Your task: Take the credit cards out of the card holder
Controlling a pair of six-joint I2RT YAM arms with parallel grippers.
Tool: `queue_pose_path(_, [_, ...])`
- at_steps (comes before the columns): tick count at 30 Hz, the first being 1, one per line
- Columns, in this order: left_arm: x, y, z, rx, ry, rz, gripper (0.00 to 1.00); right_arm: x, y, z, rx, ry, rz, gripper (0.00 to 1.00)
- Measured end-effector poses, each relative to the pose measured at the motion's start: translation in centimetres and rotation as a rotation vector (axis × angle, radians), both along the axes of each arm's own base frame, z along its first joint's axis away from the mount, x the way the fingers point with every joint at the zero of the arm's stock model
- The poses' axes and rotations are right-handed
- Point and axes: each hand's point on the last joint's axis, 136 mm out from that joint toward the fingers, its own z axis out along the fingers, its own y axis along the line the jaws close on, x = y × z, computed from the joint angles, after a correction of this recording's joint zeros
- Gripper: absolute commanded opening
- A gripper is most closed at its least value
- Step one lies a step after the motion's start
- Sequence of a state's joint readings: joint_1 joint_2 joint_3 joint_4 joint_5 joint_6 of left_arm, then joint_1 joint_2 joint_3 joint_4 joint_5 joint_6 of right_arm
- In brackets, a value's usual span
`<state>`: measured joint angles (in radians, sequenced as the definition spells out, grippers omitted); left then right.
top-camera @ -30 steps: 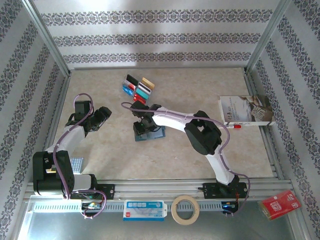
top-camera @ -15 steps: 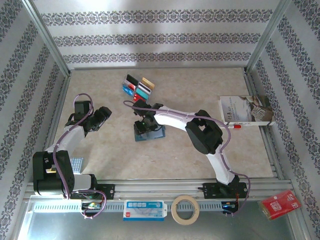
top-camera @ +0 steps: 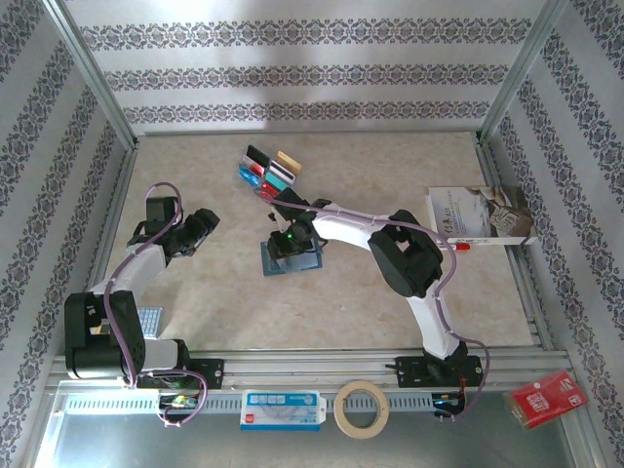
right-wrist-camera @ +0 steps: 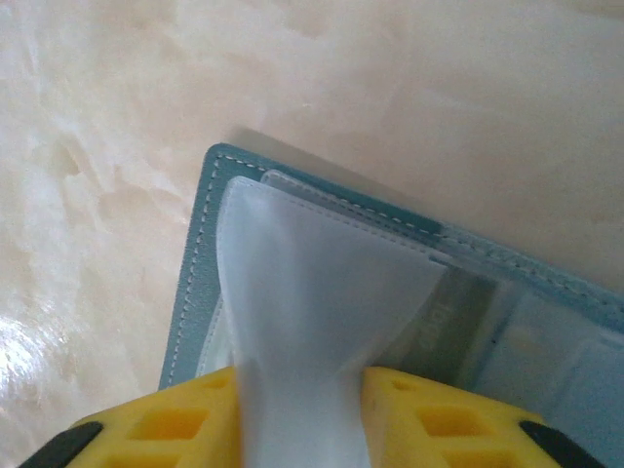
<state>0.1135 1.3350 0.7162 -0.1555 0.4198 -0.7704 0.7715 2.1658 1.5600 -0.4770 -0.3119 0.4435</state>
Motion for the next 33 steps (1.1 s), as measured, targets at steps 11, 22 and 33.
queue_pose_path(11, [-0.3, -2.0, -0.3, -0.073, 0.014, -0.085, 0.56, 0.4, -0.1, 0.3, 0.033, -0.018, -0.026, 0.13])
queue_pose_path(22, [-2.0, -9.7, -1.2, -0.122, 0.051, -0.316, 0.4, 0.4, -0.5, 2.6, 0.069, -0.064, -0.074, 0.18])
queue_pose_path(33, [-2.9, -14.6, -4.7, -0.202, 0.128, -0.414, 0.25, 0.3, -1.4, 1.8, -0.018, -0.115, -0.113, 0.27])
